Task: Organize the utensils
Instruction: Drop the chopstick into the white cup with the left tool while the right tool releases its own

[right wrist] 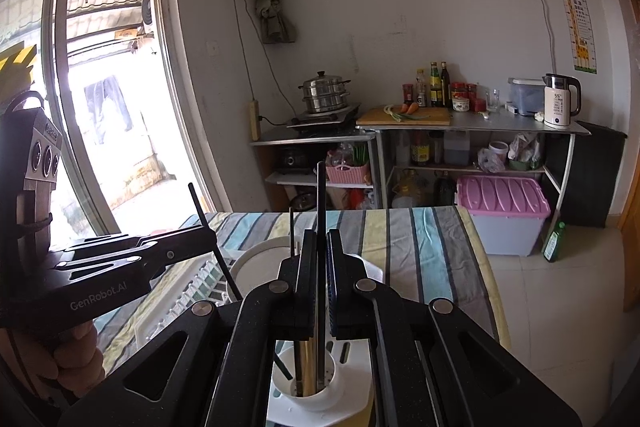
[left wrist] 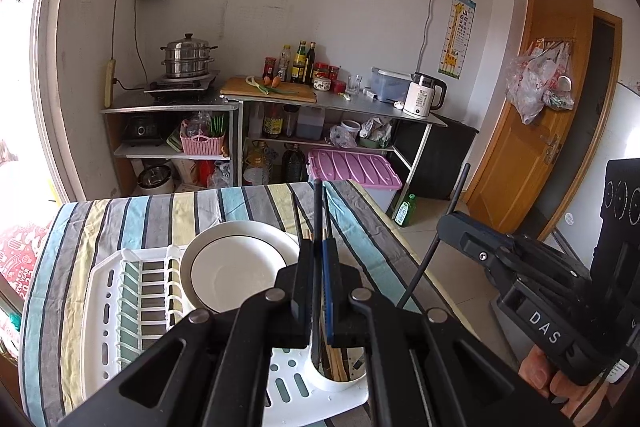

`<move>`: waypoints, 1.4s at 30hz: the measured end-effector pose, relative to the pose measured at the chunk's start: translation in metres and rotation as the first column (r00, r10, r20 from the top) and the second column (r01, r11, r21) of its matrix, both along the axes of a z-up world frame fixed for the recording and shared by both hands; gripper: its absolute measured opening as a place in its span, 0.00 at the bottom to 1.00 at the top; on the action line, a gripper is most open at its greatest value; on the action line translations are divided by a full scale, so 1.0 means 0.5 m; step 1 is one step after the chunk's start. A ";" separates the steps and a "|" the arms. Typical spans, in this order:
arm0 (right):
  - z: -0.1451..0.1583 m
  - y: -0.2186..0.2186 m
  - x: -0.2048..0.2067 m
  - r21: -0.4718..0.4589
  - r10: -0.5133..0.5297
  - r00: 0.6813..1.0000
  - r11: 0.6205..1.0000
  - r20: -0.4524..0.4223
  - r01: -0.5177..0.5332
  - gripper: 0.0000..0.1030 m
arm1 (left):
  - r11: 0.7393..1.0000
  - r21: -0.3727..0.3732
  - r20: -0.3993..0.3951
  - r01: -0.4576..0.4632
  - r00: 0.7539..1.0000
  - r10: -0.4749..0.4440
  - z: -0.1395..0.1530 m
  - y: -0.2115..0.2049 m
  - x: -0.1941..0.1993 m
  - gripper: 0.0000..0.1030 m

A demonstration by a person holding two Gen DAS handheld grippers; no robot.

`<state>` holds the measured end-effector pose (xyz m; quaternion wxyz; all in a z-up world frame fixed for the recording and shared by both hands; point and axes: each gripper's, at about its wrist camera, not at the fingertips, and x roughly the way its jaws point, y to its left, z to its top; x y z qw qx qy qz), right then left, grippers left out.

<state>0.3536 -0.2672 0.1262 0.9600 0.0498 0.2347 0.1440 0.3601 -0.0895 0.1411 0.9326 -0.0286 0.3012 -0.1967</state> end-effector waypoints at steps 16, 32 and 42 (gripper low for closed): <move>-0.043 -0.001 0.061 -0.003 0.004 0.998 1.000 -0.066 -0.004 0.04 | 1.000 0.004 -0.047 0.007 0.999 -0.007 -0.042 -0.024 0.059 0.05; -0.021 -0.005 -0.007 0.012 0.021 0.999 1.000 -0.031 -0.020 0.16 | 0.999 -0.051 -0.005 -0.003 1.000 0.003 -0.040 0.022 -0.004 0.16; -0.030 -0.006 -0.163 0.018 0.059 0.998 0.998 -0.002 -0.059 0.16 | 0.997 -0.070 0.016 -0.018 1.000 0.019 -0.075 0.077 -0.160 0.16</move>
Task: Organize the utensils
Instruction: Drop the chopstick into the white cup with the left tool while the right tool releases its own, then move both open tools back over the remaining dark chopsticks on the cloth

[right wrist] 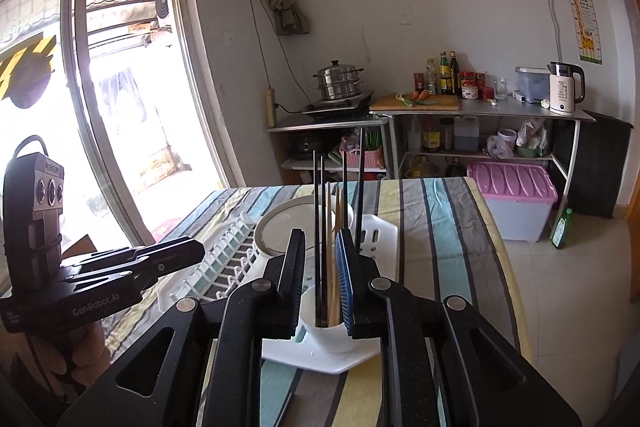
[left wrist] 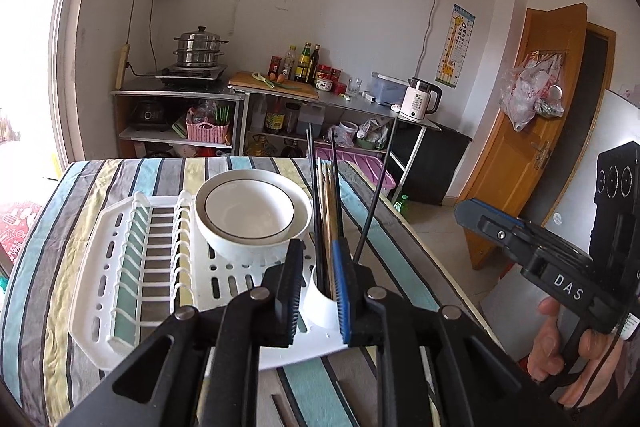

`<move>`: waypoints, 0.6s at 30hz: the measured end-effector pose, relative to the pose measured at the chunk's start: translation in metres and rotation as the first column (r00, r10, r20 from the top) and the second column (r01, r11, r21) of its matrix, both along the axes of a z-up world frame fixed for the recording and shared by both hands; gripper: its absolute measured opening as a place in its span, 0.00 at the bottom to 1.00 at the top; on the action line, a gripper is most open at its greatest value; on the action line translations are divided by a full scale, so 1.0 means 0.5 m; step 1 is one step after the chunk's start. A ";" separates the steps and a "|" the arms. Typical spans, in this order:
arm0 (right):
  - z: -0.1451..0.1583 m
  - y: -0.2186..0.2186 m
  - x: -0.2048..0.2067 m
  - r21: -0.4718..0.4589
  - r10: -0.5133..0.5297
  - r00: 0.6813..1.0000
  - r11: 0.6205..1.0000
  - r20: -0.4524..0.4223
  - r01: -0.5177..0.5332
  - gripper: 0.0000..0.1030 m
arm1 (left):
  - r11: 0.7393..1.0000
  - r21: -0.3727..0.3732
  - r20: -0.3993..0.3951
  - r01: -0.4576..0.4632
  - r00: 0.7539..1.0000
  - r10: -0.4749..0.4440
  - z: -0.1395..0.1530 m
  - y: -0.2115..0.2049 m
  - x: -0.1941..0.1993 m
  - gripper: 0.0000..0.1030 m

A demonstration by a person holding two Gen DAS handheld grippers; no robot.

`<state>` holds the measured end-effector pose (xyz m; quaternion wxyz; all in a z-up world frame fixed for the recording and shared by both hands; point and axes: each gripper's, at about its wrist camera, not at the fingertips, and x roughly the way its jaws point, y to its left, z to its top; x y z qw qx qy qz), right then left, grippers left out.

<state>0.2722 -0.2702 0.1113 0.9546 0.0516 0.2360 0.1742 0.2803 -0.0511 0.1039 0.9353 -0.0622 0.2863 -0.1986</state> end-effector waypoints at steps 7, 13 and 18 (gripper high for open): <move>-0.027 -0.003 -0.126 0.001 -0.001 1.000 1.000 0.012 0.001 0.16 | 0.999 0.024 0.022 -0.029 0.999 0.029 -0.028 0.025 -0.128 0.16; -0.059 -0.002 -0.204 0.008 -0.005 1.000 1.000 -0.012 0.005 0.16 | 0.999 0.033 0.018 -0.043 0.999 0.043 -0.061 0.038 -0.212 0.16; -0.082 -0.001 -0.249 0.005 -0.003 0.999 1.000 -0.036 0.003 0.16 | 0.998 0.040 -0.010 -0.057 0.998 0.058 -0.098 0.052 -0.261 0.16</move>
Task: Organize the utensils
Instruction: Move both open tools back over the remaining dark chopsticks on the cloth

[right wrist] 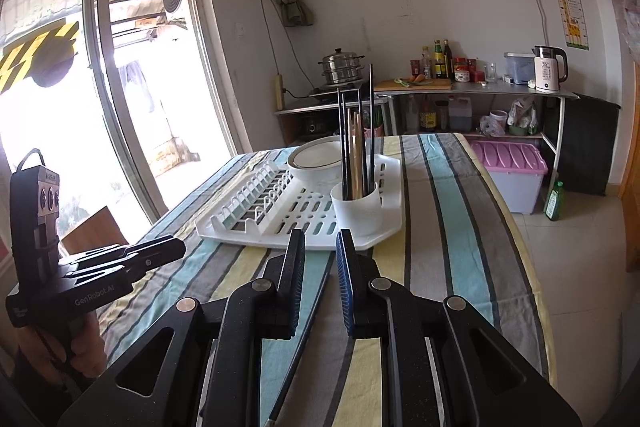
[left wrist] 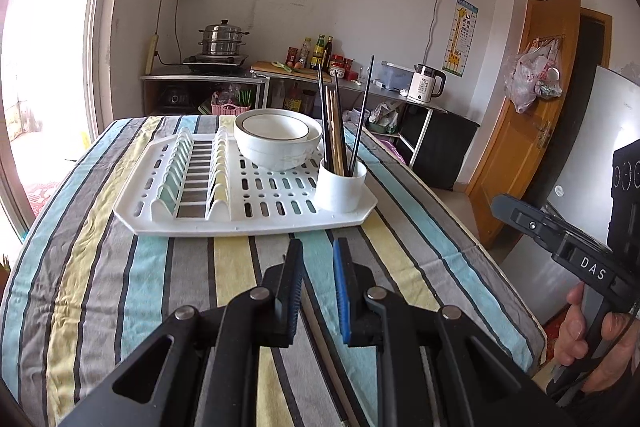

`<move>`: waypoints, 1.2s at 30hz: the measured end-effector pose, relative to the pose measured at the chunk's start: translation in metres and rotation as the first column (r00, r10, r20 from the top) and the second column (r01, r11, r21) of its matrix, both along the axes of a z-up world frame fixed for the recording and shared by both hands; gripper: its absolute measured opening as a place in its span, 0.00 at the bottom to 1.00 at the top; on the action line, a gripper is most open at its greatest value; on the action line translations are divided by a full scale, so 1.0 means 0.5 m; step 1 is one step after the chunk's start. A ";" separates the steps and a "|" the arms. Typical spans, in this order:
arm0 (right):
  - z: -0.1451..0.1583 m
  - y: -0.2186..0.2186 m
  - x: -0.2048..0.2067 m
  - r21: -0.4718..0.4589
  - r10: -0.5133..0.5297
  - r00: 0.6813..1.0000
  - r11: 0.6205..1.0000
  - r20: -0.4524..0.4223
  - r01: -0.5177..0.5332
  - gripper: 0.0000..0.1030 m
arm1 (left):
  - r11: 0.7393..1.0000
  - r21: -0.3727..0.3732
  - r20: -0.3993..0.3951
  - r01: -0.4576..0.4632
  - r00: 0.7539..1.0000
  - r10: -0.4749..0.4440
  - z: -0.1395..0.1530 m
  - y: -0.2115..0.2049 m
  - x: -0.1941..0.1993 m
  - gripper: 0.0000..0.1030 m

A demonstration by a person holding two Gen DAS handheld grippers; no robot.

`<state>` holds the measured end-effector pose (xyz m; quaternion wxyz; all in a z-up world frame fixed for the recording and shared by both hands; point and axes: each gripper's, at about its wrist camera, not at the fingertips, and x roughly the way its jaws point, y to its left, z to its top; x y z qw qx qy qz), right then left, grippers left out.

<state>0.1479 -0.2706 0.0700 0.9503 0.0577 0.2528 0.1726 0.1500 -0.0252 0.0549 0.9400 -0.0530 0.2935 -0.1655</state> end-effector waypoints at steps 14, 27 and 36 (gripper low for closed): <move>-0.056 0.030 -0.031 -0.023 0.006 0.998 1.000 -0.059 -0.007 0.16 | 1.000 0.023 -0.066 -0.019 0.998 0.021 -0.056 0.006 -0.047 0.16; -0.129 0.083 0.033 -0.071 0.015 0.985 0.997 -0.174 -0.028 0.16 | 0.996 0.077 -0.155 -0.052 0.986 0.064 -0.107 -0.007 0.019 0.20; -0.155 0.094 0.082 -0.067 0.019 0.970 0.997 -0.240 -0.036 0.16 | 0.993 0.106 -0.229 -0.059 0.970 0.082 -0.138 -0.016 0.089 0.21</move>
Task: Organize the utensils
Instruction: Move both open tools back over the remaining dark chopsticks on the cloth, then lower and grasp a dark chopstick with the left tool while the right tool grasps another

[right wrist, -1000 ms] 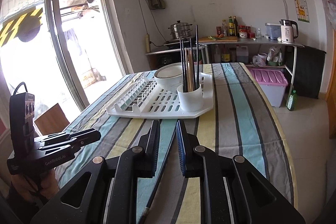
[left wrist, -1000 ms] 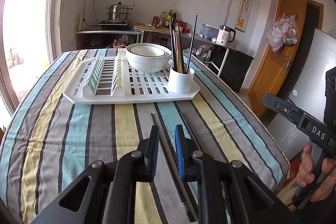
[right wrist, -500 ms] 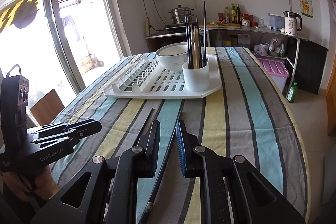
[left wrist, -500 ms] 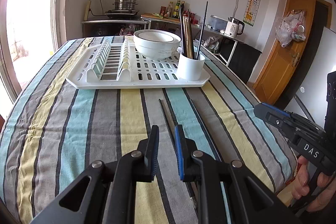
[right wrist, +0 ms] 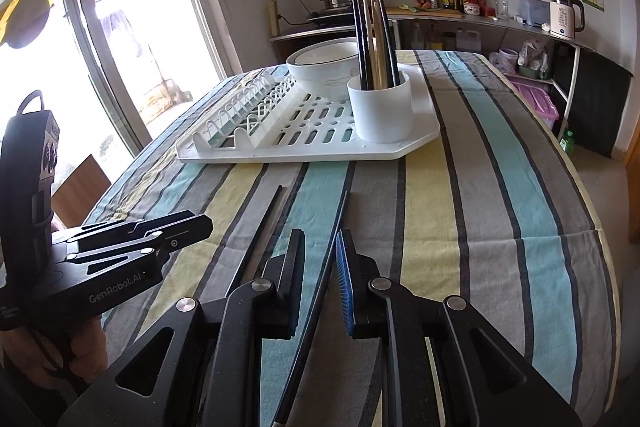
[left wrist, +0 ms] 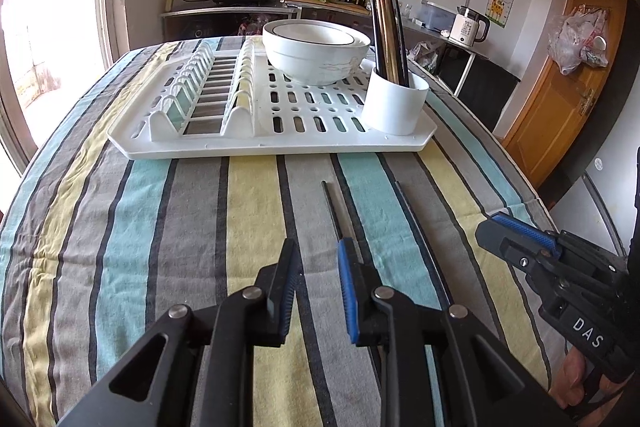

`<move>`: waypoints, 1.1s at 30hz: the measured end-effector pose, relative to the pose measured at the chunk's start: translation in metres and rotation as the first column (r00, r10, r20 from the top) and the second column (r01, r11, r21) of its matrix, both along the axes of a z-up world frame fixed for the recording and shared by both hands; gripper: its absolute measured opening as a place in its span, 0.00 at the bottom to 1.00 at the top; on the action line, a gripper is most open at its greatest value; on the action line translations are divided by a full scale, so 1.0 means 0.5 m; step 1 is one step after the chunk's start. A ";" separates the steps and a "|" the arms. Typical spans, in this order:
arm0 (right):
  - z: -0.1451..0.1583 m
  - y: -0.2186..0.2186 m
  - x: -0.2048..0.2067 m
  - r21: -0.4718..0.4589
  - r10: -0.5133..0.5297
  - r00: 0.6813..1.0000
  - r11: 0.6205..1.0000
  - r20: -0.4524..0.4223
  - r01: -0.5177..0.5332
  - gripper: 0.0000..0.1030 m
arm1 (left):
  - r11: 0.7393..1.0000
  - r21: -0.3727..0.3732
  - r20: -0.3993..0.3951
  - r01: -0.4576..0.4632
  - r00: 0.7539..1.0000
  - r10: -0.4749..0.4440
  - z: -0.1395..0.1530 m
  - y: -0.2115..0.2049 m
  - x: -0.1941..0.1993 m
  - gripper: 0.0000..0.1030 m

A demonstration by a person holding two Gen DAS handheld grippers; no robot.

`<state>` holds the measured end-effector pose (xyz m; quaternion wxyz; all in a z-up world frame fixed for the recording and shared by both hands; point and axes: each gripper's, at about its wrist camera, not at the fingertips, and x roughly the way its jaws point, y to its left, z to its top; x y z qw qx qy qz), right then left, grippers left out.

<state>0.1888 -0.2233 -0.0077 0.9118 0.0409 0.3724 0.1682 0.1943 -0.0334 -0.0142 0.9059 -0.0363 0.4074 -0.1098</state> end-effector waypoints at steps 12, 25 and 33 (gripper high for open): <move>-0.032 0.018 0.060 -0.023 0.014 0.997 1.000 -0.078 -0.015 0.16 | 0.999 -0.034 -0.080 0.017 0.997 -0.019 -0.028 -0.005 0.057 0.23; -0.064 0.033 0.105 -0.090 0.003 0.990 0.996 -0.139 -0.016 0.16 | 0.999 -0.034 -0.117 0.039 0.992 -0.043 -0.050 -0.027 0.088 0.23; -0.078 0.040 0.115 -0.148 -0.012 0.990 0.989 -0.143 -0.009 0.08 | 0.997 0.045 -0.092 0.069 0.994 -0.064 -0.049 -0.051 0.089 0.23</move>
